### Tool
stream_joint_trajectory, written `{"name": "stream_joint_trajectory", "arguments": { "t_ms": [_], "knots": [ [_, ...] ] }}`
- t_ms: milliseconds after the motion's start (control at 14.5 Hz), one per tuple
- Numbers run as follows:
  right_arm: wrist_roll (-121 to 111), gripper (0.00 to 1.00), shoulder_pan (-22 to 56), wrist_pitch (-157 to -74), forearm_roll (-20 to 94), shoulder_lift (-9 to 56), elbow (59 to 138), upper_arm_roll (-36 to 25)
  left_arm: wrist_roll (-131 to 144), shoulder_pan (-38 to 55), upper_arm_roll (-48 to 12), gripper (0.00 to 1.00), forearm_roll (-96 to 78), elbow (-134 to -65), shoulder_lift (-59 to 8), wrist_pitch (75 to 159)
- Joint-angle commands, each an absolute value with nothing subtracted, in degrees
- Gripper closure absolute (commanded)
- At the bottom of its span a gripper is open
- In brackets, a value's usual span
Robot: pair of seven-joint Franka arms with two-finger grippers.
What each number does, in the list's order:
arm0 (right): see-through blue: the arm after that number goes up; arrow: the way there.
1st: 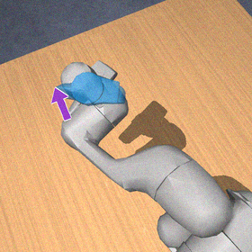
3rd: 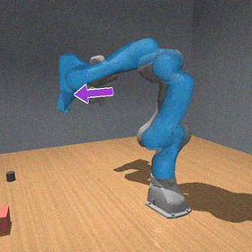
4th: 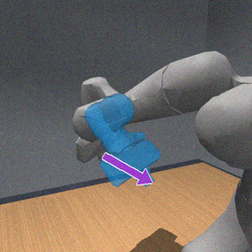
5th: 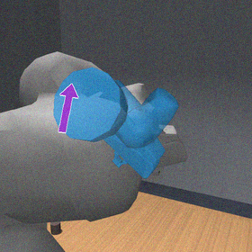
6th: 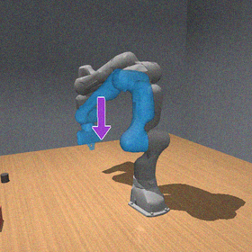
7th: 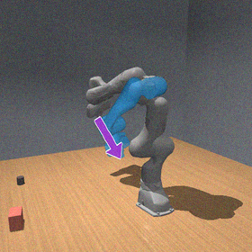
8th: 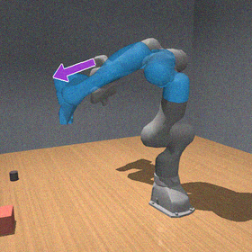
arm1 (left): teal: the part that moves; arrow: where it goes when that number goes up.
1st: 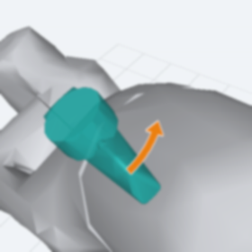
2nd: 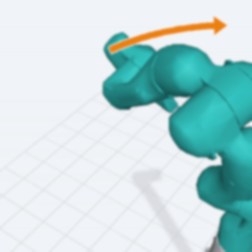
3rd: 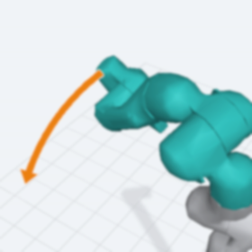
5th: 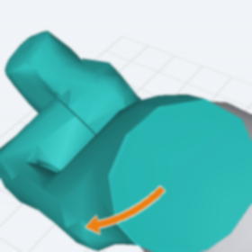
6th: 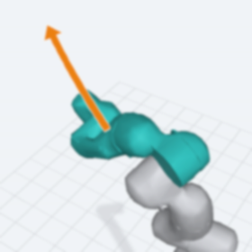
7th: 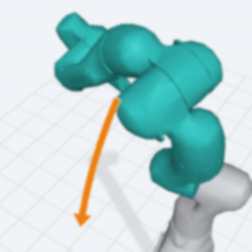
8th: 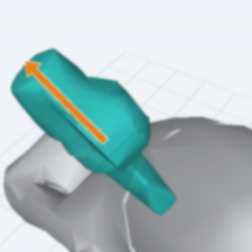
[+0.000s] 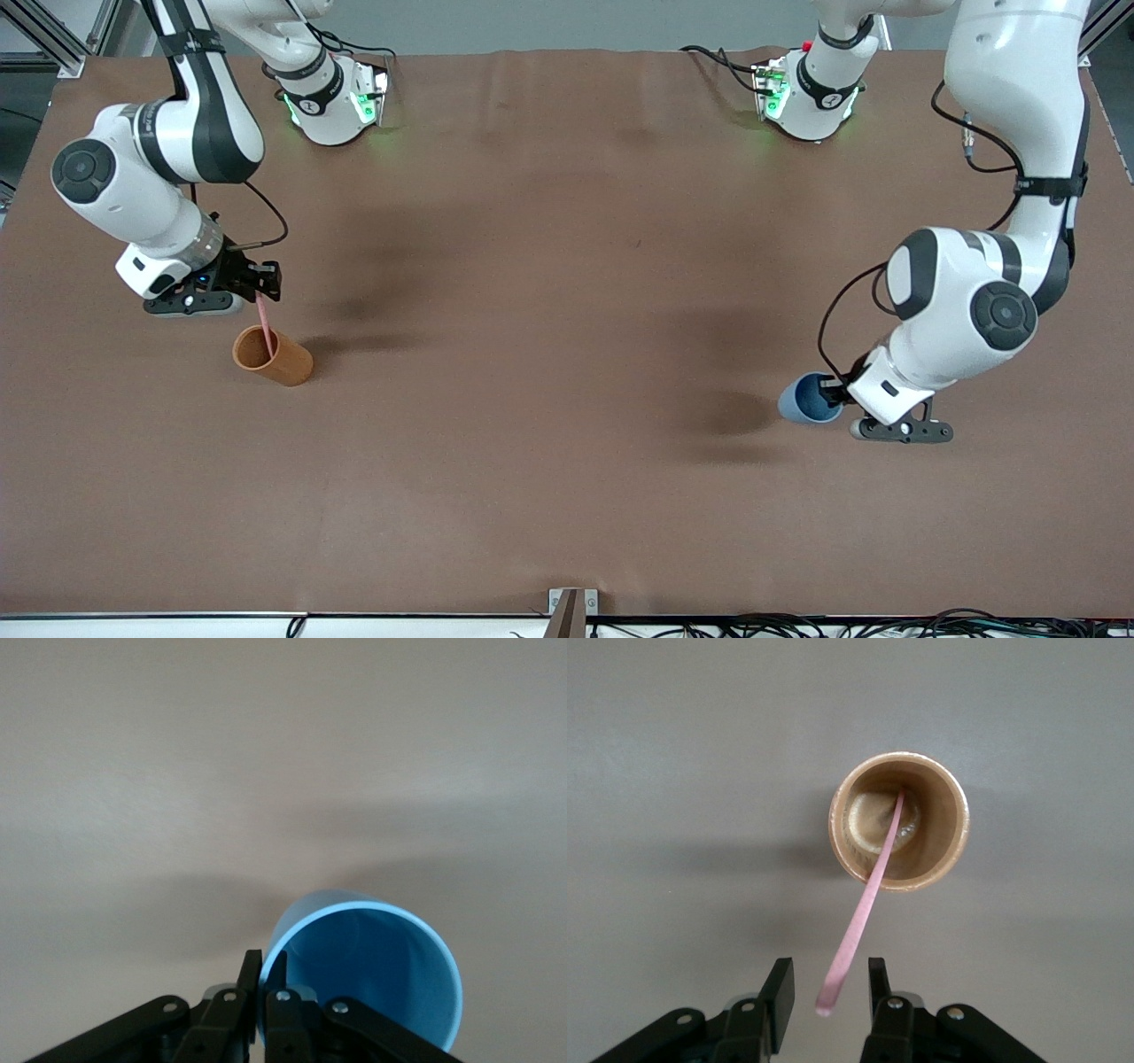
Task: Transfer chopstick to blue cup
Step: 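Grasp the pink chopstick with the right gripper while the left gripper grasps the cup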
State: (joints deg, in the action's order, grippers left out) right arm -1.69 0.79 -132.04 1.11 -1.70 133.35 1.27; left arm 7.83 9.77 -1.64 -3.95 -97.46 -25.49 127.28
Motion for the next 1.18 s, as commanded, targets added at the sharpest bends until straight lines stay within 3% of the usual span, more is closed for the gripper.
{"name": "stream_joint_trajectory", "arguments": {
  "t_ms": [0,553,830,1107],
  "knots": [
    [-0.8,0.70,1.1,-133.1,1.4,-2.5,133.9,1.1,20.9,16.8,-1.4,1.00,-3.5,-98.8,-23.5,126.9],
    [-0.9,0.85,0.4,-133.2,1.4,-2.5,133.3,0.9,49.9,35.8,-1.5,0.99,-3.5,-98.9,-28.1,131.4],
    [-1.1,0.94,-0.6,-132.5,1.4,-2.5,131.8,0.9,52.4,37.6,-1.4,0.98,-3.4,-99.4,-30.9,135.2],
    [-1.2,0.95,-1.3,-128.7,1.4,-2.5,128.8,0.6,52.7,38.2,-1.4,0.95,-1.8,-100.8,-30.9,135.3]
  ]
}}
